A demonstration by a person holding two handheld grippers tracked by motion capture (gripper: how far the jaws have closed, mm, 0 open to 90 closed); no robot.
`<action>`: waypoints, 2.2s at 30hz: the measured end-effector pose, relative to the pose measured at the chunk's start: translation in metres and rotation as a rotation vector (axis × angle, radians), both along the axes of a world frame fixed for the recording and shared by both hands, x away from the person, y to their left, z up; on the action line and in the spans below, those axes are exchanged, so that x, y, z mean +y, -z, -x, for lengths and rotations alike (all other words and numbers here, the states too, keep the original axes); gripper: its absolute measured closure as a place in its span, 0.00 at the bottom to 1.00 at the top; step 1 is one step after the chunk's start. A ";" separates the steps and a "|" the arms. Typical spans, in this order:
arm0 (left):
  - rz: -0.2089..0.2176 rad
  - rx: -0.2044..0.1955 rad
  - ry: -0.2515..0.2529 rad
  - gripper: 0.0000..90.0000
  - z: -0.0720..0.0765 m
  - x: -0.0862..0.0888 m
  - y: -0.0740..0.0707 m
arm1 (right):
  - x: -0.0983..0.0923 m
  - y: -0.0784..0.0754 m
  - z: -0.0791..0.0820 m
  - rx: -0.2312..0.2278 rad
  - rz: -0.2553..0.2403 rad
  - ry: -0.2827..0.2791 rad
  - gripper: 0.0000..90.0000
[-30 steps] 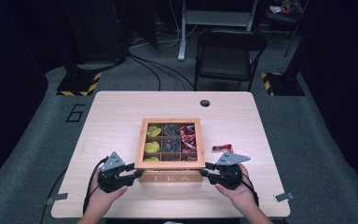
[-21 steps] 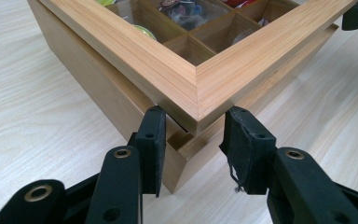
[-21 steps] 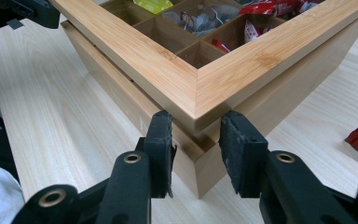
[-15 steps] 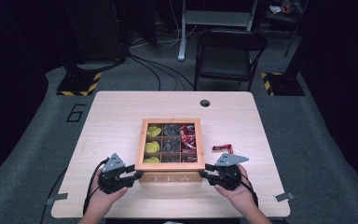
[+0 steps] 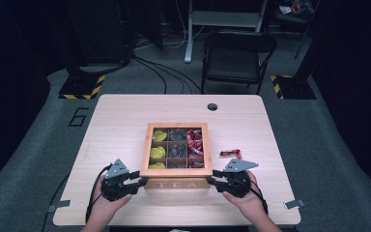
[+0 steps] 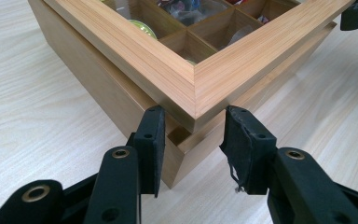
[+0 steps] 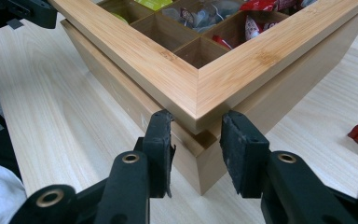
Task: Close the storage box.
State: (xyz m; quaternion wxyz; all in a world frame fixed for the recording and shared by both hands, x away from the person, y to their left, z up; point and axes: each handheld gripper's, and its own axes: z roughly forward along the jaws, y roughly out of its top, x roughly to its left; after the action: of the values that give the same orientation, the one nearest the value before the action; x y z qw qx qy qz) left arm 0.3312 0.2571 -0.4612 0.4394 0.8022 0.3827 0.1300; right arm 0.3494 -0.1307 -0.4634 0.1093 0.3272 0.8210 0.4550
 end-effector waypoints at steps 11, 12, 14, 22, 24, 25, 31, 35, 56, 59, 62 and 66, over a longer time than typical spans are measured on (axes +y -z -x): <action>0.012 0.011 0.002 0.64 -0.001 0.004 -0.001 | -0.002 -0.001 0.001 0.000 -0.004 -0.004 0.70; 0.018 0.019 -0.003 0.64 -0.001 0.005 -0.001 | -0.002 -0.001 0.002 0.007 -0.006 -0.003 0.70; 0.029 0.016 -0.004 0.64 0.000 0.006 -0.002 | -0.003 0.000 0.002 0.020 0.000 0.004 0.68; 0.021 0.004 -0.017 0.63 -0.002 0.006 -0.005 | -0.010 -0.008 0.002 -0.013 -0.046 0.017 0.71; 0.022 0.006 -0.022 0.63 -0.002 0.007 -0.005 | -0.010 -0.007 0.002 -0.011 -0.047 0.021 0.70; 0.027 0.001 -0.026 0.63 -0.003 0.007 -0.005 | -0.010 -0.007 0.002 -0.010 -0.046 0.019 0.70; 0.027 -0.005 -0.045 0.59 -0.006 0.012 -0.009 | -0.012 -0.008 -0.002 -0.012 -0.057 0.028 0.65; 0.022 -0.013 -0.064 0.58 -0.010 0.017 -0.014 | -0.015 -0.011 -0.004 -0.014 -0.056 0.046 0.63; 0.027 -0.012 -0.177 0.55 -0.038 0.042 -0.013 | -0.038 -0.013 -0.027 -0.032 -0.031 0.148 0.58; 0.028 -0.009 -0.186 0.55 -0.040 0.045 -0.009 | -0.041 -0.010 -0.029 -0.027 -0.029 0.164 0.58; 0.026 -0.006 -0.198 0.55 -0.041 0.048 -0.004 | -0.044 -0.007 -0.031 -0.025 -0.016 0.180 0.58; 0.023 0.005 -0.210 0.55 -0.043 0.052 0.002 | -0.045 -0.001 -0.032 -0.024 0.004 0.191 0.58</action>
State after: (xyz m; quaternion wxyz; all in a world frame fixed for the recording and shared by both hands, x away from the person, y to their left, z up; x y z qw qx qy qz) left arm 0.3737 0.3087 -0.4631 0.4315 0.7530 0.4672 0.1687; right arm 0.3810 -0.1762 -0.4619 0.1629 0.3982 0.7855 0.4448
